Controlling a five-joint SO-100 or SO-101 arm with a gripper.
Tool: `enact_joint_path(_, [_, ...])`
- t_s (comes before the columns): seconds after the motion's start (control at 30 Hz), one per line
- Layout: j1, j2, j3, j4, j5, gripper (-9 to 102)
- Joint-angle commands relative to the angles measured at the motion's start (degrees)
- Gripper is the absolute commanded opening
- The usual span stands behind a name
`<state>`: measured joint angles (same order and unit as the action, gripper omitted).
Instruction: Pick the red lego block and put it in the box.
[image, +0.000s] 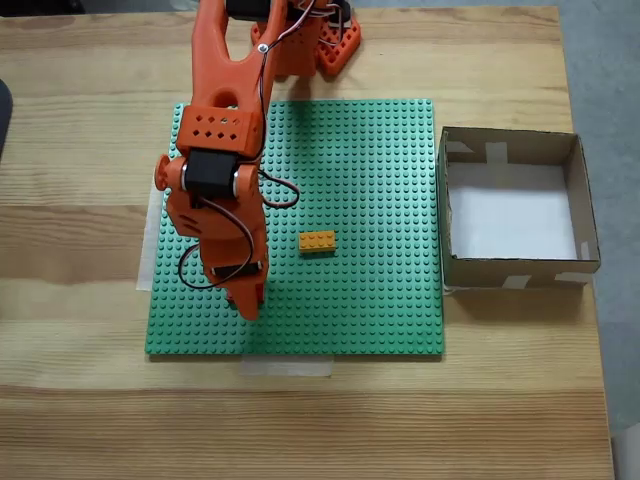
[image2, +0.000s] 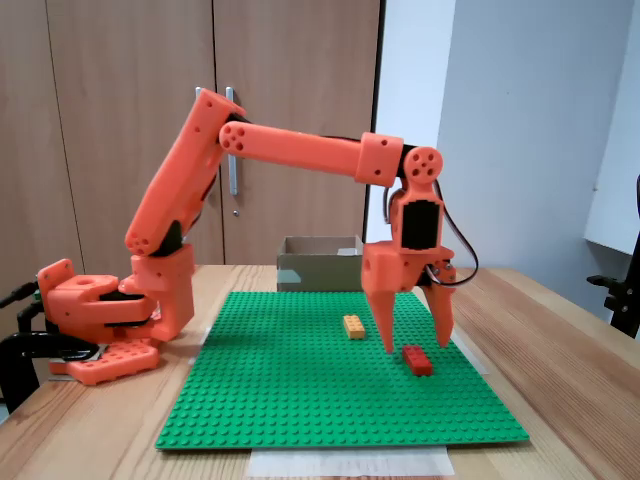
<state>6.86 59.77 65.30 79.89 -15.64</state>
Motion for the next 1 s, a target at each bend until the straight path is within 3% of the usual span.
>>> enact_joint_path(0.0, [0.09, 0.18, -2.20, -0.44, 0.79, 31])
enact_joint_path(0.97, [0.70, -2.02, -1.76, -3.87, 5.80, 25])
